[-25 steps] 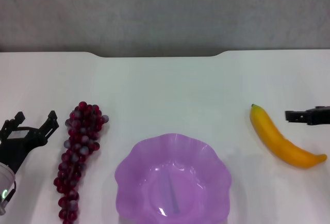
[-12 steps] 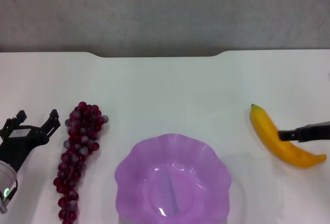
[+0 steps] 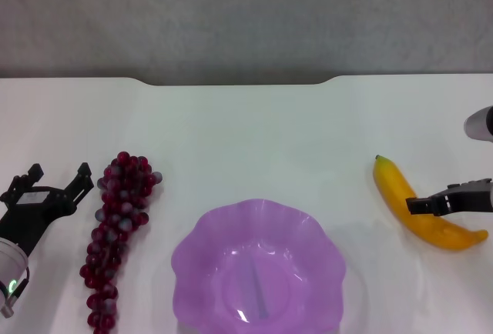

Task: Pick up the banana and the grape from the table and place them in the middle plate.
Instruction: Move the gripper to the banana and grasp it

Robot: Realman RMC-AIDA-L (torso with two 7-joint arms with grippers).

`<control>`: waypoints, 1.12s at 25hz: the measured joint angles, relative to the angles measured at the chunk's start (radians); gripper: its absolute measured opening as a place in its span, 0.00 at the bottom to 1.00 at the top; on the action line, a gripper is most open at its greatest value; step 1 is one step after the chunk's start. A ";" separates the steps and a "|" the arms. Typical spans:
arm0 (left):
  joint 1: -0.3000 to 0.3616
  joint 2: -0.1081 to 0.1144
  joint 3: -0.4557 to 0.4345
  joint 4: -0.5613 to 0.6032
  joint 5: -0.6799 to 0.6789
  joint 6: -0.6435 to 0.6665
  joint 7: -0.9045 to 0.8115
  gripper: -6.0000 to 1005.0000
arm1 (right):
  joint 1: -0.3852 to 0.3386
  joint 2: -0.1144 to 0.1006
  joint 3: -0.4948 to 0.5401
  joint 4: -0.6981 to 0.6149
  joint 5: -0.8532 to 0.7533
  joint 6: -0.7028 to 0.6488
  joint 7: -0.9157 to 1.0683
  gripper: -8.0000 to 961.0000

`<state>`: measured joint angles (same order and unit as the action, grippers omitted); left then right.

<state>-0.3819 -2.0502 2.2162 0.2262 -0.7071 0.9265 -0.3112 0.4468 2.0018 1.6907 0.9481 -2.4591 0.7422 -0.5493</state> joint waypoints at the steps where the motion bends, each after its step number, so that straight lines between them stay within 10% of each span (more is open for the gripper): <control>1: 0.000 0.000 0.000 0.000 0.000 0.000 0.000 0.89 | 0.001 0.000 -0.006 -0.010 0.001 -0.017 -0.004 0.92; 28: -0.008 -0.002 0.002 0.001 0.000 -0.002 0.000 0.89 | 0.035 0.003 -0.205 -0.186 0.096 -0.267 -0.048 0.86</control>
<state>-0.3897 -2.0526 2.2180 0.2273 -0.7072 0.9249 -0.3115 0.4822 2.0049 1.4855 0.7626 -2.3632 0.4756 -0.5977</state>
